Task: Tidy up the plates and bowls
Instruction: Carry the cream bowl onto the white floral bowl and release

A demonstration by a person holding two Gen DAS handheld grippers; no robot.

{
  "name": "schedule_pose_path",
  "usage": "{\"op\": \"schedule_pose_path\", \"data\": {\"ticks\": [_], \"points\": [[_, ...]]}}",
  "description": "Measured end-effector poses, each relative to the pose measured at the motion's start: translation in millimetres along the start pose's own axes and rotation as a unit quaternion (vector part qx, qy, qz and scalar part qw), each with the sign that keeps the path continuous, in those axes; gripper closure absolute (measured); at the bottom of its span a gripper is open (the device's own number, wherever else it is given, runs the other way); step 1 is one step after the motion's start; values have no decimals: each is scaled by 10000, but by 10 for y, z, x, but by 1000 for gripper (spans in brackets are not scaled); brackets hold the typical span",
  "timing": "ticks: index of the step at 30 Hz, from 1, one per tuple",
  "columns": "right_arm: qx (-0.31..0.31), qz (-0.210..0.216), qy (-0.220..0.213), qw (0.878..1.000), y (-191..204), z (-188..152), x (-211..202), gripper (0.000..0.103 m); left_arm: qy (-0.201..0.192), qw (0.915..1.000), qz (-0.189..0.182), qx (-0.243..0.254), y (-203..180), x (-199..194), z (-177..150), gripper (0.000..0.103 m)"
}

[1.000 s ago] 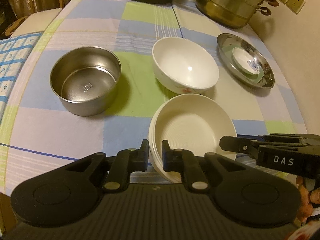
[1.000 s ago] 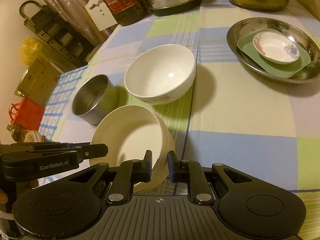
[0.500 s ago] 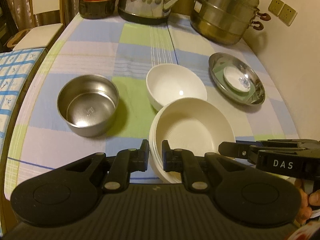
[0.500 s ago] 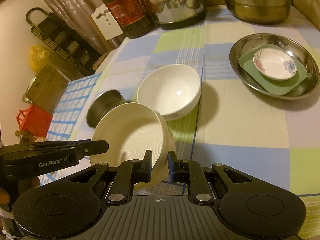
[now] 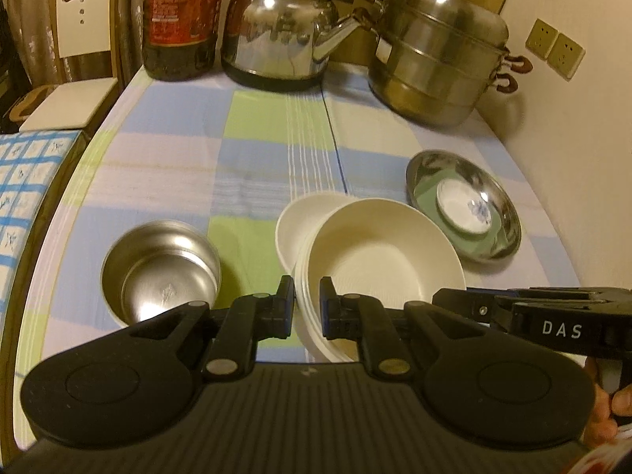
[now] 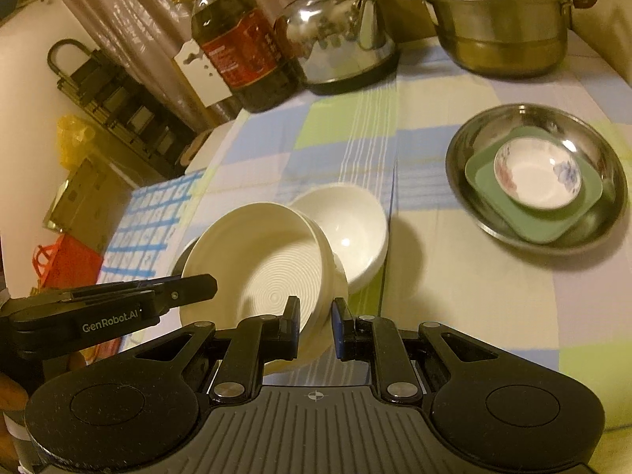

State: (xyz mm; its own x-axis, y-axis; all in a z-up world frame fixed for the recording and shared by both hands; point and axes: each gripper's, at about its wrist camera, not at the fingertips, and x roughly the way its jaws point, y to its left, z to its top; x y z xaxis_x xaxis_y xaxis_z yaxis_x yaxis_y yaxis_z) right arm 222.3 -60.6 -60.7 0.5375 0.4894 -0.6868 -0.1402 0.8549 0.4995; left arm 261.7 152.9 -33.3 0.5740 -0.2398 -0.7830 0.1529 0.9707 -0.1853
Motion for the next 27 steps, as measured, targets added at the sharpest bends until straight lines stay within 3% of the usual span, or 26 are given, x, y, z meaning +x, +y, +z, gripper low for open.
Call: {"op": "schedule_pose_path", "data": {"ticks": [13, 27], "points": [[141, -118, 10, 9998, -190, 415, 267, 86, 15, 10000, 60, -40, 4, 424, 338, 92], [294, -199, 236, 9991, -341, 485, 570, 86, 248, 9996, 131, -86, 50, 730, 384, 92]]}}
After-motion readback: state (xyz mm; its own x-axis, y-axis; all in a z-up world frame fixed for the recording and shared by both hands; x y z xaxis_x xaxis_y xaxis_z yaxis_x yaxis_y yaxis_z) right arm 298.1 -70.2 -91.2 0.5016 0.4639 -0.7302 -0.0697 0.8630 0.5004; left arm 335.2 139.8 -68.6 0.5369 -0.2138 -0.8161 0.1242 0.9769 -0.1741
